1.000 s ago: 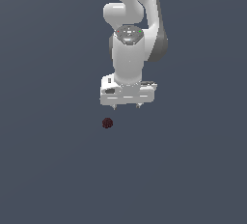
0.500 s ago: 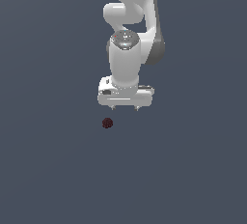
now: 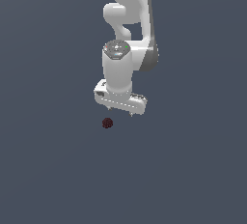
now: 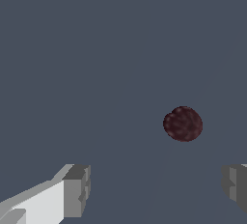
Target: Pick up the object and move it to a goal position.
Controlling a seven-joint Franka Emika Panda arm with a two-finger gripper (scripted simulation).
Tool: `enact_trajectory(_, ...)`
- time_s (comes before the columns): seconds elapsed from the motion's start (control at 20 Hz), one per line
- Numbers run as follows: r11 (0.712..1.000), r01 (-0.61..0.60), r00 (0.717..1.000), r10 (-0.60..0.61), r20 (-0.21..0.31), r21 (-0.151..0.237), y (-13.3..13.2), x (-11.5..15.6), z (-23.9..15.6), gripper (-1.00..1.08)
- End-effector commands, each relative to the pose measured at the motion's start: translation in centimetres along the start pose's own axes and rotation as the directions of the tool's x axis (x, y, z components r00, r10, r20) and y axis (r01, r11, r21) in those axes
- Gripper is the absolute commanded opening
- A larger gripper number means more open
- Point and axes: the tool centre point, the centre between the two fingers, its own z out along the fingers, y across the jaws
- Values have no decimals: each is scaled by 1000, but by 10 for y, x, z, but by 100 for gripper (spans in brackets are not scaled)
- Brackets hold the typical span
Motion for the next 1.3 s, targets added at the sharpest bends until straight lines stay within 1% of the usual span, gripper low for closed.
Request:
enact_trajectory(0.0,997,-83,997,83,2,1,6,1,7,100)
enact_trajectory(0.1,989,-148,989,148,4,0,11,2,13,100)
enact_trajectory(0.25,970,-245,970,245,6,-1,18,4,21,100)
enact_trajectory(0.35,951,-308,951,308,6,-2,23,4,26,100)
enact_trajectory(0.5,916,-400,916,400,7,-4,31,5,34,100)
enact_trajectory(0.65,873,-489,873,489,6,-7,39,6,42,100)
enact_trajectory(0.9,785,-620,785,620,3,-11,52,8,55,100)
enact_trajectory(1.1,719,-695,719,695,-1,-14,60,8,62,100)
enact_trajectory(1.25,677,-735,678,735,-4,-16,65,9,67,100)
